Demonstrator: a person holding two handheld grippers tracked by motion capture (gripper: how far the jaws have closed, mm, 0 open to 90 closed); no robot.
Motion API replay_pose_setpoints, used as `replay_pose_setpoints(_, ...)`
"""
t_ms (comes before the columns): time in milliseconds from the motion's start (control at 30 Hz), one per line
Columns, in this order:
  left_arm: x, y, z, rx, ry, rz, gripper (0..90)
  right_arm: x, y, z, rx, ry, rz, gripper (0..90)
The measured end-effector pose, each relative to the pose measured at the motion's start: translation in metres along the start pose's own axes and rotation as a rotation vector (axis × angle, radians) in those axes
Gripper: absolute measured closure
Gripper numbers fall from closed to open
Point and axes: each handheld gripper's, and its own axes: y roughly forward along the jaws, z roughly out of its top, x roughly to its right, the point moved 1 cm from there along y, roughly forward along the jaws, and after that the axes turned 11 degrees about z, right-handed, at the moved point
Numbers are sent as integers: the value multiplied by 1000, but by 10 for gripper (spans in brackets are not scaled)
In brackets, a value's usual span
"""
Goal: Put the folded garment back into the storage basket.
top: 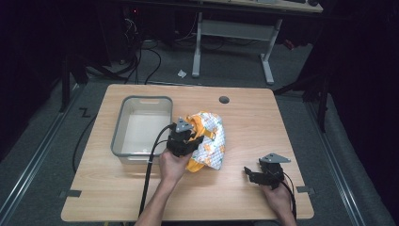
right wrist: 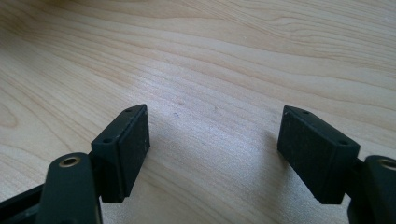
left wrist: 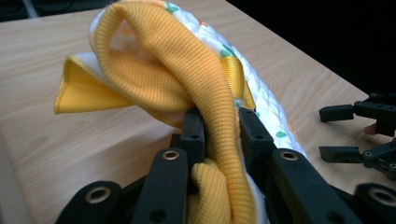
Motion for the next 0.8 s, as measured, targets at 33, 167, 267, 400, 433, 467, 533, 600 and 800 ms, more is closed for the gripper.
replay_pose_setpoints(33,-1,-3,1,7,-3,3,751,0,0,0,0,1,-1,253)
replay_pose_setpoints(167,-6,-9,3,26,-14,11,751,0,0,0,-1,2,0,253)
replay_pose_setpoints(267,-10,-12,3,38,-26,21,751,0,0,0,-1,0,1,253)
replay_pose_setpoints(400,-13,-14,5,39,-21,19,751,0,0,0,-1,-2,2,253)
replay_pose_setpoints(433,-13,-14,5,39,-21,19,751,0,0,0,-1,-2,2,253)
replay_pose_setpoints(467,-15,-17,8,41,-20,15,751,0,0,0,-1,-1,2,253)
replay_pose_setpoints(533,-18,-21,10,46,-32,5,751,0,0,0,-2,-1,2,253)
replay_pose_setpoints(600,-22,-26,12,59,-46,-8,751,0,0,0,-1,0,2,253)
replay_pose_setpoints(800,-31,-37,16,67,-47,7,751,0,0,0,-1,-1,2,253)
